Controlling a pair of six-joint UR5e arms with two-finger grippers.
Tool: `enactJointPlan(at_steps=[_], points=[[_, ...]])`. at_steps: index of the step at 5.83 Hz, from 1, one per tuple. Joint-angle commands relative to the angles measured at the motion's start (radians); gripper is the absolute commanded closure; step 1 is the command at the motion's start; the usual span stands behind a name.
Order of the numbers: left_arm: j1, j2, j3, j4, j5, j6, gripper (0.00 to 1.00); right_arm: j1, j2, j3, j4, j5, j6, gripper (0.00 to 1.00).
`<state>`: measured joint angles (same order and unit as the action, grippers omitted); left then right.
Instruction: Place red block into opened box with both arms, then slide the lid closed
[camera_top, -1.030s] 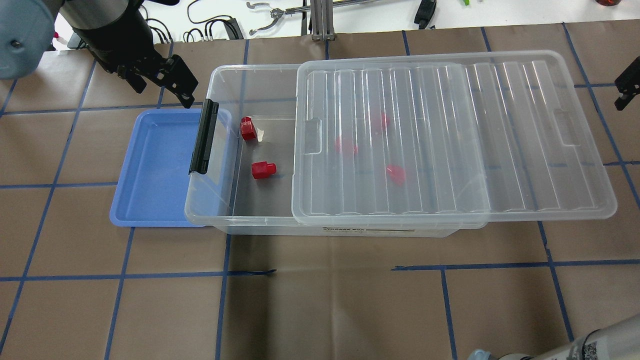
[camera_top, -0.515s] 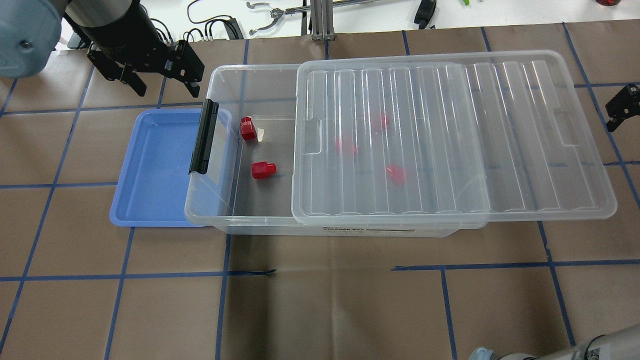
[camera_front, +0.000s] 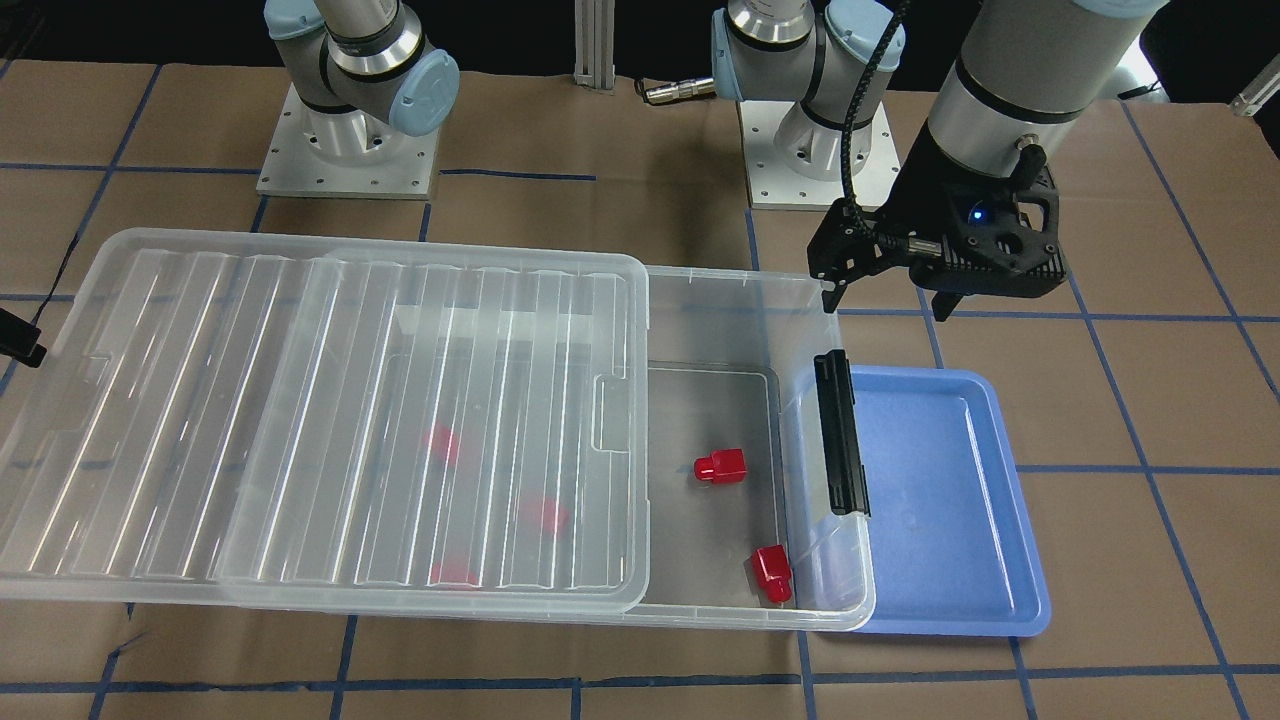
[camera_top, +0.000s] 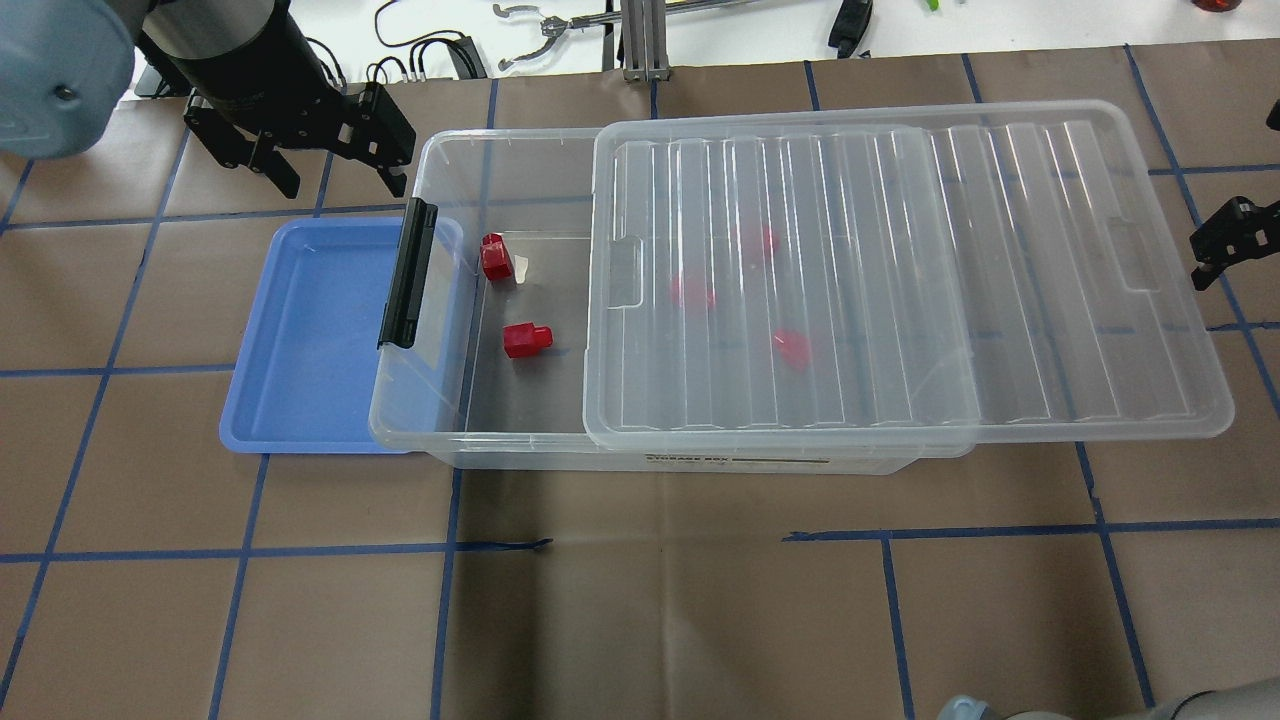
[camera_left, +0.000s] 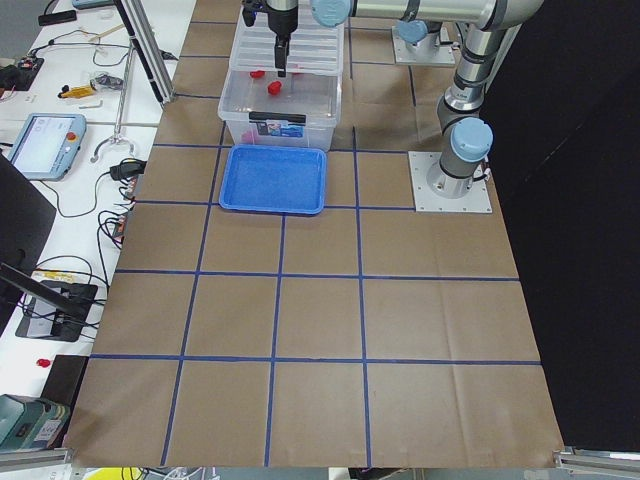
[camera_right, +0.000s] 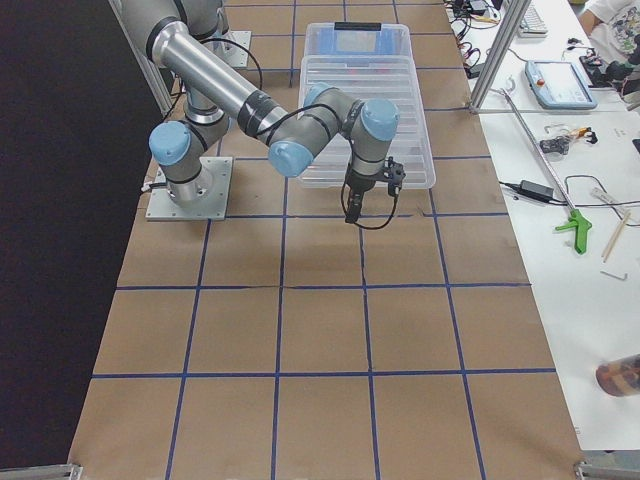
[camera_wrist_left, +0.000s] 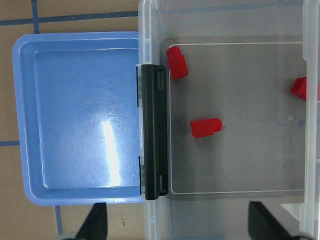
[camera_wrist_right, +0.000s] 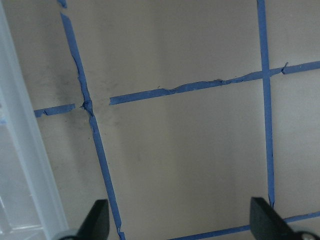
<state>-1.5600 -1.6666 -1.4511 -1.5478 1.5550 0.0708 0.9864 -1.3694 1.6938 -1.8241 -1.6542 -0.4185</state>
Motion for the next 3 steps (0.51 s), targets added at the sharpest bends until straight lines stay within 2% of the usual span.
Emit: enactJointPlan(at_steps=[1, 3], points=[[0.000, 0.002, 0.001, 0.000, 0.002, 0.001, 0.02, 0.026, -0.002, 0.003, 0.002, 0.004, 0.000, 0.00], [0.000, 0.001, 0.000, 0.000, 0.000, 0.000, 0.02, 0.069, -0.002, 0.009, 0.003, 0.004, 0.000, 0.00]])
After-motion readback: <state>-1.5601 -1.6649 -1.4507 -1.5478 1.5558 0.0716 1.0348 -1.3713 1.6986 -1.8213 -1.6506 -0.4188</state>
